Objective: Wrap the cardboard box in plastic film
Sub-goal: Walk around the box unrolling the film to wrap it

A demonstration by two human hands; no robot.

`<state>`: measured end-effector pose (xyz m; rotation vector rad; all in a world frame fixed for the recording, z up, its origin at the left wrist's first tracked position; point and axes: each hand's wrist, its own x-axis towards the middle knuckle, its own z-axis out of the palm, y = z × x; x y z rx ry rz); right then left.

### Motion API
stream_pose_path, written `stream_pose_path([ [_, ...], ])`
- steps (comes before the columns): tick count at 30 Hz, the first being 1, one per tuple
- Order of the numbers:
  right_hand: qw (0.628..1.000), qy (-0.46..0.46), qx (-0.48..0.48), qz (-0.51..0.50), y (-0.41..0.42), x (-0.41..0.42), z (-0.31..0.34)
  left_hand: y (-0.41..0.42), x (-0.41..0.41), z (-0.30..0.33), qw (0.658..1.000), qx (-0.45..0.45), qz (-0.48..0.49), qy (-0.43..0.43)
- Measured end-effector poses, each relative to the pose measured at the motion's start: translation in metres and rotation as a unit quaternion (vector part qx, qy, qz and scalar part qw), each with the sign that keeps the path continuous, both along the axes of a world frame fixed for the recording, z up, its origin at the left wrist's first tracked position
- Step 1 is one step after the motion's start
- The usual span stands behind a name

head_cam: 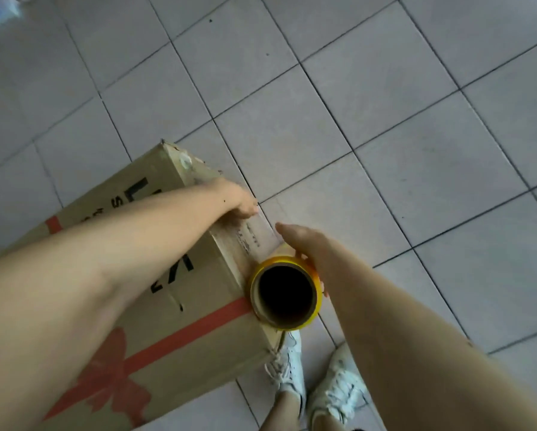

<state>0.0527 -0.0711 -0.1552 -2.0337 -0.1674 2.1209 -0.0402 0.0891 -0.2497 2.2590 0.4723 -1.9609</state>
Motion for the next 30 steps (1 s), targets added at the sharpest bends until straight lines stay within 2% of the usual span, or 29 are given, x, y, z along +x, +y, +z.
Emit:
stream_pose_path([
  [2,0.998,0.056,-0.013,0.002,-0.001,0.000,0.007,-0.005,-0.009,0.002,0.999,-0.008,-0.001,0.041],
  [6,0.998,0.051,-0.029,-0.022,-0.032,-0.002,0.005,-0.019,-0.013,0.019,0.995,0.069,-0.058,0.043],
  [9,0.992,0.009,-0.054,-0.117,-0.059,-0.012,-0.009,-0.014,-0.016,0.018,0.994,0.064,-0.059,0.059],
  [16,0.933,0.032,-0.118,-0.339,-0.123,-0.030,-0.017,-0.001,-0.022,-0.017,0.994,0.051,-0.068,0.069],
  [18,0.900,0.070,-0.121,-0.414,-0.145,-0.042,-0.016,-0.011,-0.016,0.006,0.995,0.073,-0.030,0.066],
  [23,0.749,0.138,-0.107,-0.639,-0.185,-0.095,-0.013,-0.019,-0.004,0.027,0.992,0.106,-0.019,0.063],
  [25,0.697,0.146,-0.101,-0.695,-0.192,-0.118,-0.015,-0.020,-0.006,0.028,0.992,0.078,-0.086,0.047],
  [27,0.650,0.156,-0.100,-0.737,-0.195,-0.136,-0.017,-0.032,-0.002,0.039,0.987,0.081,-0.134,-0.033],
  [29,0.641,0.164,-0.108,-0.742,-0.196,-0.143,-0.015,-0.056,0.005,0.048,0.983,0.054,-0.123,-0.125],
  [30,0.647,0.168,-0.115,-0.735,-0.199,-0.145,-0.014,-0.074,0.008,0.053,0.984,0.017,-0.110,-0.137],
])
